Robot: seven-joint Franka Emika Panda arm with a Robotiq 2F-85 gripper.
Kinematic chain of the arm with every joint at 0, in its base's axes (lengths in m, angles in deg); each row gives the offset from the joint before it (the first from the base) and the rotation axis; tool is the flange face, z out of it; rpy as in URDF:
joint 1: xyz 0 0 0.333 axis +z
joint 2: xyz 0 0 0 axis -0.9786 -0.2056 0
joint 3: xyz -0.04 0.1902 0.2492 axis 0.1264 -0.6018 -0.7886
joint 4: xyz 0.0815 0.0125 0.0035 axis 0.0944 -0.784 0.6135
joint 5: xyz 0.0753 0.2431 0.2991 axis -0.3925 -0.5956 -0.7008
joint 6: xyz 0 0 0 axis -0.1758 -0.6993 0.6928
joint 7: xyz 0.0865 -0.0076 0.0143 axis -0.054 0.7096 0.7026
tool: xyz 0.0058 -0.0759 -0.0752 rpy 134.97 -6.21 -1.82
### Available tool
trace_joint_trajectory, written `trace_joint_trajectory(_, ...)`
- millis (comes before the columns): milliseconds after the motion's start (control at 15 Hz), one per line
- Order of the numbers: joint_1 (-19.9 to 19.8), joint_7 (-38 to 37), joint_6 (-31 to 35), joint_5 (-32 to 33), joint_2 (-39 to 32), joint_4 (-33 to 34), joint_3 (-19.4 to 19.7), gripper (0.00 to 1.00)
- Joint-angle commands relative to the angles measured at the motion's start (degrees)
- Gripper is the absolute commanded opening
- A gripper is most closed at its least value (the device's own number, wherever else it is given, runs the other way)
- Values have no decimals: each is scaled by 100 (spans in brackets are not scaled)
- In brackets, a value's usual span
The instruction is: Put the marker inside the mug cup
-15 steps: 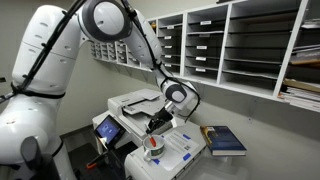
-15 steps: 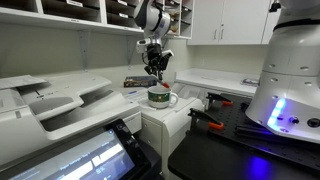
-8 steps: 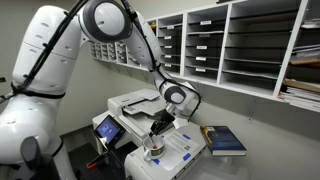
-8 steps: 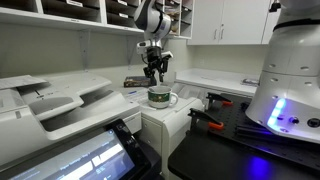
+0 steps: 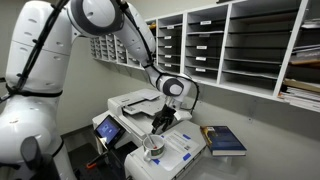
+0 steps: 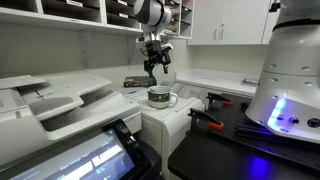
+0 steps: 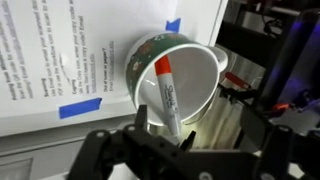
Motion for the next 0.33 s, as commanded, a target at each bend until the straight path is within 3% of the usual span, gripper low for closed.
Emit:
trace_joint_trajectory(0, 270, -834, 275, 592, 767, -576, 156, 100)
trace_joint_trajectory(267, 441, -1948, 160, 1213, 1318, -874, 176, 100)
